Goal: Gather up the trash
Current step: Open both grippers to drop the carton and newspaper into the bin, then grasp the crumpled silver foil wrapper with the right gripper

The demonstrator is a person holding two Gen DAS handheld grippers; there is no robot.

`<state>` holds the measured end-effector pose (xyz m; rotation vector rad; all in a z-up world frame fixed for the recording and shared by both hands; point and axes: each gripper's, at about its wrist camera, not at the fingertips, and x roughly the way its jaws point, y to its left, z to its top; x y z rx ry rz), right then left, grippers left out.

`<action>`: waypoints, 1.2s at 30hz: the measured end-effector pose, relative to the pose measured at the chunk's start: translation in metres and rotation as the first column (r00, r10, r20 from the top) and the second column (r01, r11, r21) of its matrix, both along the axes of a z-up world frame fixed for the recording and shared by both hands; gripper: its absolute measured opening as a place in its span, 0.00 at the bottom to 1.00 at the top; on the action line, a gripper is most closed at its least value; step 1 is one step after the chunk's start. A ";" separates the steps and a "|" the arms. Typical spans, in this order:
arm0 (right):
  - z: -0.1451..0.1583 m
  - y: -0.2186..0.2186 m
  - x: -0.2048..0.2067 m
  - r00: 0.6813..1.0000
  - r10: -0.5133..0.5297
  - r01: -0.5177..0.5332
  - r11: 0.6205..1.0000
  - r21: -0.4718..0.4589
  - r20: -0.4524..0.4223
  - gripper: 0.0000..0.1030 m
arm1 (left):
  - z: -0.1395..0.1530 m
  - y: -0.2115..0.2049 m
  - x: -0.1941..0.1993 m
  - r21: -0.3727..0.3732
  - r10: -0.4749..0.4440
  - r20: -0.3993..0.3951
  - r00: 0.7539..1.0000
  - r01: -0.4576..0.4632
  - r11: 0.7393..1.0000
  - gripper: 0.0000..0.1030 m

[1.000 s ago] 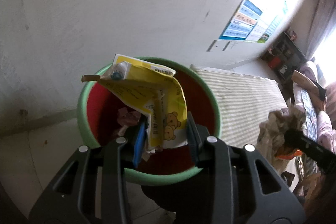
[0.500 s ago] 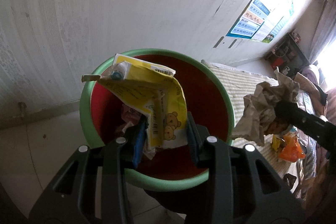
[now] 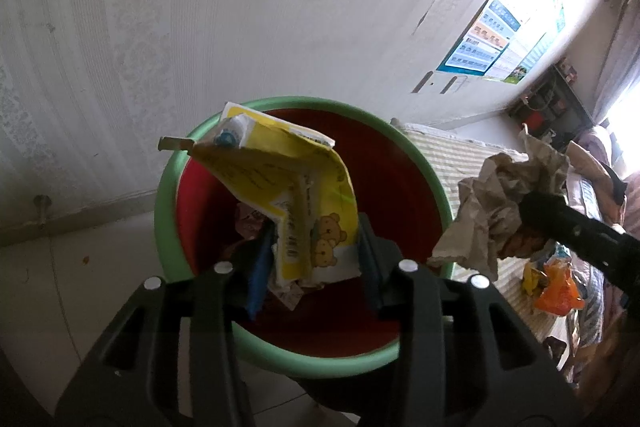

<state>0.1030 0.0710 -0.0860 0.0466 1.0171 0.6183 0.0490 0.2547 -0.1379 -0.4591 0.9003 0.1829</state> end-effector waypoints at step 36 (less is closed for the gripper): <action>-0.055 -0.327 -0.098 0.743 -0.665 0.654 0.746 -0.127 -0.077 0.66 | 0.031 -0.146 0.006 0.061 -0.294 0.001 0.956 0.294 0.954 0.58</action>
